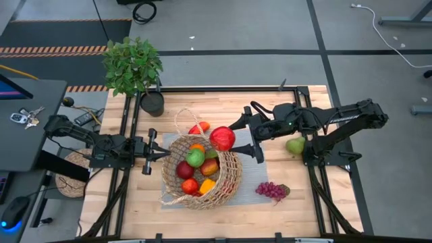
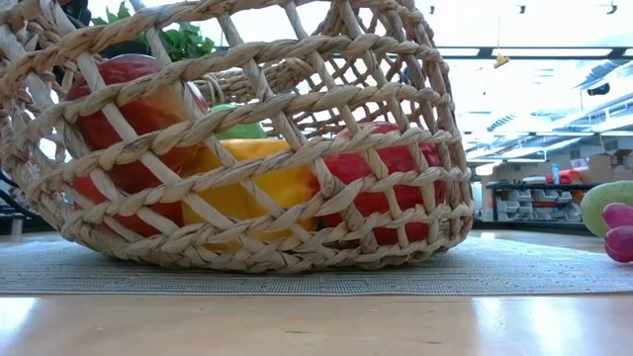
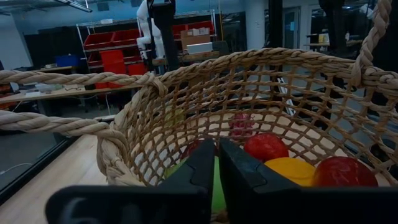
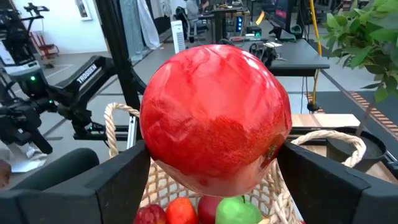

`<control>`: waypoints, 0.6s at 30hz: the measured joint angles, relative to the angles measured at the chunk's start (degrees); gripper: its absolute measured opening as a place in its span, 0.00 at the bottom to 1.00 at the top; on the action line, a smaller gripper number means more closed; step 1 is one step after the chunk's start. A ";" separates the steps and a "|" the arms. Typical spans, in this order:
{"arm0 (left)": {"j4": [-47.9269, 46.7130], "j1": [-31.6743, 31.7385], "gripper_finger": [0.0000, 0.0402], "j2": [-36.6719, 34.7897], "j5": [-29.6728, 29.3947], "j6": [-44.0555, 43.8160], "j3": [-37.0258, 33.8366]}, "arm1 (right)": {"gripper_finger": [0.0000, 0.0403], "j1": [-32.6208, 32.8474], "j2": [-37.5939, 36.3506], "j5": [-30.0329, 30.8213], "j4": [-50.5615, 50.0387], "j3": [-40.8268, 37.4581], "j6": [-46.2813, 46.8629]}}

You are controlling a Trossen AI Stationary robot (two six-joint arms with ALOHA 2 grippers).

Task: Build produce basket
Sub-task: Put the red apple into the brown woven basket

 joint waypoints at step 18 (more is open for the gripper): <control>-0.04 -0.02 0.07 0.00 0.00 0.00 0.01 | 0.86 9.55 8.06 21.62 4.90 0.00 -21.28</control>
